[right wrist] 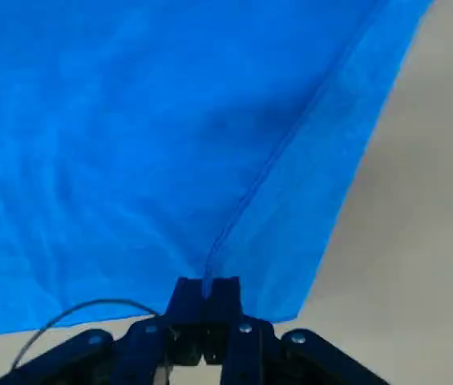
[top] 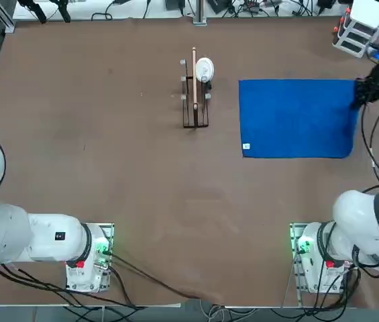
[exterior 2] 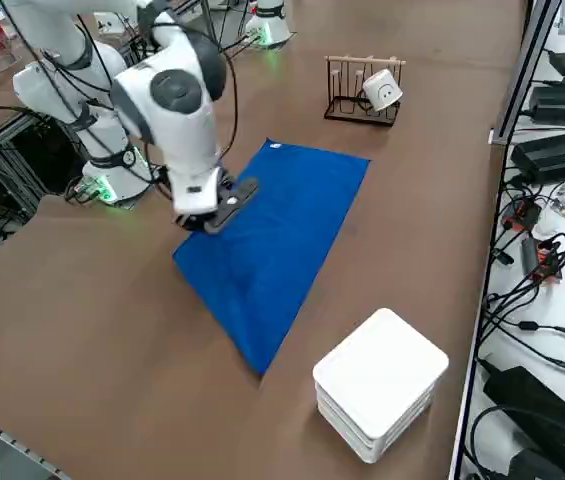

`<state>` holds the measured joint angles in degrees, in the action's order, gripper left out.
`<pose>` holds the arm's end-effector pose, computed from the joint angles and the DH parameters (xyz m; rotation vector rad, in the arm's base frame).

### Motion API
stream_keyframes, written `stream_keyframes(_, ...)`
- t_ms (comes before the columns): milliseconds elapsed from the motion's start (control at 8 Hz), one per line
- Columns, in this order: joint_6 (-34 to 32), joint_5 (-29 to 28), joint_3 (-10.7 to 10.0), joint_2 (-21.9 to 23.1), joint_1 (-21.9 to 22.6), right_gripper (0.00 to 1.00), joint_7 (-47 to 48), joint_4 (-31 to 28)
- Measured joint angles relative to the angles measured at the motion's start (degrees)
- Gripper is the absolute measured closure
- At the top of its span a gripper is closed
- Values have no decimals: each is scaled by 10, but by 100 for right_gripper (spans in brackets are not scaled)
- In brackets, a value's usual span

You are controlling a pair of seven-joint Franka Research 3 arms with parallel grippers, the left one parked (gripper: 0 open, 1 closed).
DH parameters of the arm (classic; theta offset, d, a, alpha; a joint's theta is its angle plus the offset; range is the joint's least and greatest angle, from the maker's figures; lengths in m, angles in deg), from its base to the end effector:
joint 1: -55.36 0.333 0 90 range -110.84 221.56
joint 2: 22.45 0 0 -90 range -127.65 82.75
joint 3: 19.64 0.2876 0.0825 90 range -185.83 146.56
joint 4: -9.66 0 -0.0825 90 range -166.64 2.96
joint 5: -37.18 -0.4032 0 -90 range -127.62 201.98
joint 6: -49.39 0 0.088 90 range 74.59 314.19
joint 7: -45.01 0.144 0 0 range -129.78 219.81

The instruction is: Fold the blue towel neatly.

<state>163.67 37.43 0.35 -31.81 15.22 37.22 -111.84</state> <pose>0.4995 -0.1809 0.2441 -2.9821 0.3140 0.3903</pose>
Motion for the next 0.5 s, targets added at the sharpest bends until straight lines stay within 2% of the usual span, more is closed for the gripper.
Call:
stream_keyframes(250,-11,-12,37,-1,31,99,2,-2)
stream_keyframes(500,-18,-31,53,-2,84,99,5,-3)
